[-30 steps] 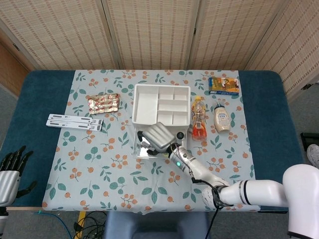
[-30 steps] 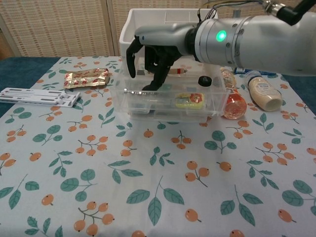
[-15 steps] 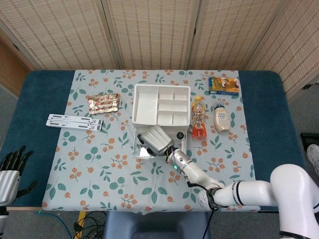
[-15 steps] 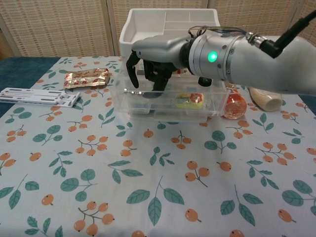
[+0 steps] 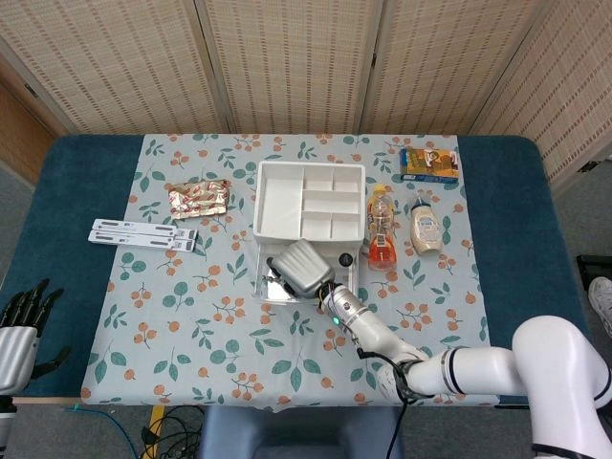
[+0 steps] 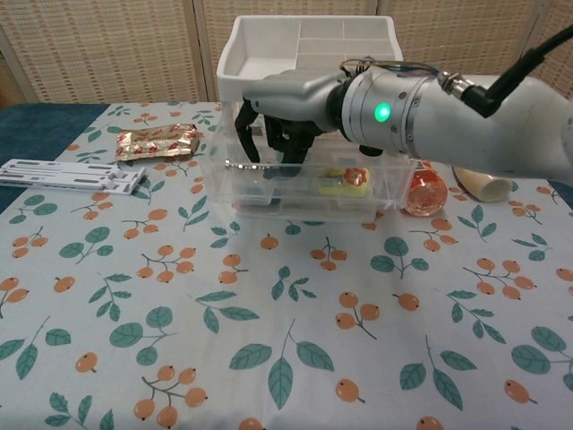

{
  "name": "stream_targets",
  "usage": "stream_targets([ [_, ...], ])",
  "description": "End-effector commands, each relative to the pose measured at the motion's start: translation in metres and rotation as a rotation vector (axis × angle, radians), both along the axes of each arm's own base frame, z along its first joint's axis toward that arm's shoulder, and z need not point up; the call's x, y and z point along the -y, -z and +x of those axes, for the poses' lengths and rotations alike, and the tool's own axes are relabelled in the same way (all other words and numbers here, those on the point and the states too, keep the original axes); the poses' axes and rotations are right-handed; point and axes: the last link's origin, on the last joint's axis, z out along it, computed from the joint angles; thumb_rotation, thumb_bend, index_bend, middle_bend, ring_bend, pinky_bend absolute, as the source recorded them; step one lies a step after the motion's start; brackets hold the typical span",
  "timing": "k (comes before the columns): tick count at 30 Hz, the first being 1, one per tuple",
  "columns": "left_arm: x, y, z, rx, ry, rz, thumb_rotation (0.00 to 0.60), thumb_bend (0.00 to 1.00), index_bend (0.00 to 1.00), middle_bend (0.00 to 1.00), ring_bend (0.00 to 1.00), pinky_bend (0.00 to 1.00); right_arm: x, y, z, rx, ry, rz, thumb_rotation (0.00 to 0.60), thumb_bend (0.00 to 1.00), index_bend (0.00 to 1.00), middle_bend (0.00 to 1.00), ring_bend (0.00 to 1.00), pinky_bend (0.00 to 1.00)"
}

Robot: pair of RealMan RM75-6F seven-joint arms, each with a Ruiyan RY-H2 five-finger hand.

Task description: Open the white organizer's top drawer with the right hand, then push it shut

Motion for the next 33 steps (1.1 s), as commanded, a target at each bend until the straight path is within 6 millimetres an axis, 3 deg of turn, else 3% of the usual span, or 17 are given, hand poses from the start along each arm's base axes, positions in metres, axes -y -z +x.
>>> stream_targets([
  [1, 0.000, 0.000, 0.000, 0.000, -0.001, 0.000, 0.600, 0.21, 0.11, 0.02, 0.08, 0.08, 0.001, 0.000, 0.000, -0.001, 0.003, 0.000, 0.600, 0.39, 0.51, 0.94, 1.00, 1.00],
  [22, -0.001, 0.001, -0.002, 0.000, -0.003, -0.001, 0.600, 0.21, 0.11, 0.02, 0.08, 0.07, 0.004, -0.001, -0.002, 0.008, 0.017, -0.006, 0.600, 0.45, 0.63, 0.95, 1.00, 1.00],
  [33, 0.000, -0.001, -0.001, -0.001, 0.002, 0.004, 0.600, 0.21, 0.11, 0.02, 0.08, 0.07, 0.003, -0.014, 0.004, 0.069, 0.001, -0.038, 0.600, 0.48, 0.64, 0.95, 1.00, 1.00],
])
